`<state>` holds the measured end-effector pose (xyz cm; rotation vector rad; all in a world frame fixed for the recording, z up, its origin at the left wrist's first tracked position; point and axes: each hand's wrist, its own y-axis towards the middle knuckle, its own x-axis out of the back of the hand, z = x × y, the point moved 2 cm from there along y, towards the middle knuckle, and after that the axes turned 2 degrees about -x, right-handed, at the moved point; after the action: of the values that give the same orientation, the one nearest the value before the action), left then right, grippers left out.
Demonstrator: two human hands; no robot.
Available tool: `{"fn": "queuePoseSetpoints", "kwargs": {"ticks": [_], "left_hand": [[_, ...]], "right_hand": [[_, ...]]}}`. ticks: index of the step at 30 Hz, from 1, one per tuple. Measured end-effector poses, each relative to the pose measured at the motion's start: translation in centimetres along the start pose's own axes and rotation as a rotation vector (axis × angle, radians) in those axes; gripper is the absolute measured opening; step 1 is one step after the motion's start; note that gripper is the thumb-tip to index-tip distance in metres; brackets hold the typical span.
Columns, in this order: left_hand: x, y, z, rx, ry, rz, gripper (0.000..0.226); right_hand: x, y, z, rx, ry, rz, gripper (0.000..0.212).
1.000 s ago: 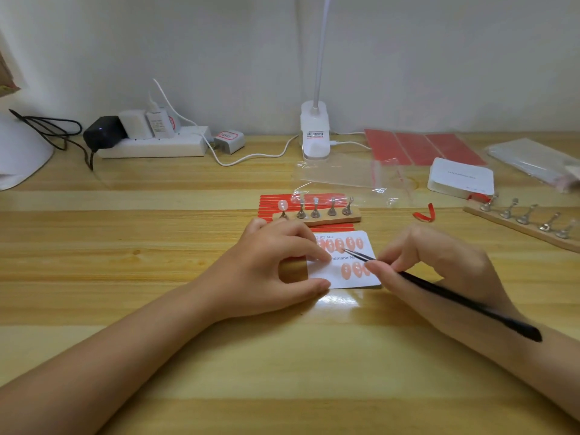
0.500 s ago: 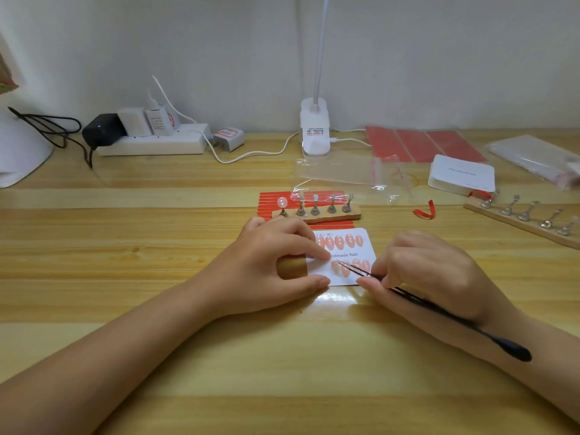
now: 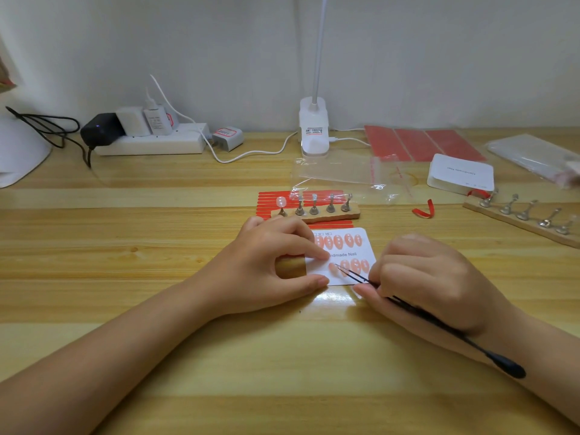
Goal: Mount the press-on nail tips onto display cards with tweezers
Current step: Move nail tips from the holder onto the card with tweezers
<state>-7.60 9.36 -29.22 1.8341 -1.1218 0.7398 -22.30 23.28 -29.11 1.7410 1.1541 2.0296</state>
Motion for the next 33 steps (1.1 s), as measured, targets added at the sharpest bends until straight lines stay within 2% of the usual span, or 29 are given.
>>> {"fn": "queuePoseSetpoints", "kwargs": {"ticks": [8,14,17,22,28,30,33], "left_hand": [[0.0,0.0,-0.1,0.008,0.002,0.007,0.040],[0.1,0.0,-0.1,0.005,-0.001,0.004,0.040],[0.1,0.0,0.0,0.004,-0.001,0.002,0.040],[0.1,0.0,0.0,0.005,0.001,-0.004,0.040],[0.3,0.2,-0.3,-0.017,0.002,-0.005,0.034],[0.8,0.5,-0.6,-0.066,-0.023,-0.051,0.030],[2.4,0.9,-0.7,-0.078,-0.050,-0.317,0.021]], "right_hand": [[0.1,-0.2,0.3,0.014,-0.022,0.042,0.034],[0.3,-0.1,0.0,-0.256,0.166,-0.144,0.033],[0.1,-0.1,-0.3,-0.337,0.172,-0.129,0.032],[-0.3,-0.2,-0.2,-0.312,0.124,-0.044,0.034],[-0.3,0.0,-0.1,-0.149,0.082,-0.017,0.033],[-0.4,-0.1,-0.1,-0.140,0.057,0.001,0.033],[-0.2,0.0,-0.1,-0.241,0.062,-0.066,0.038]]}}
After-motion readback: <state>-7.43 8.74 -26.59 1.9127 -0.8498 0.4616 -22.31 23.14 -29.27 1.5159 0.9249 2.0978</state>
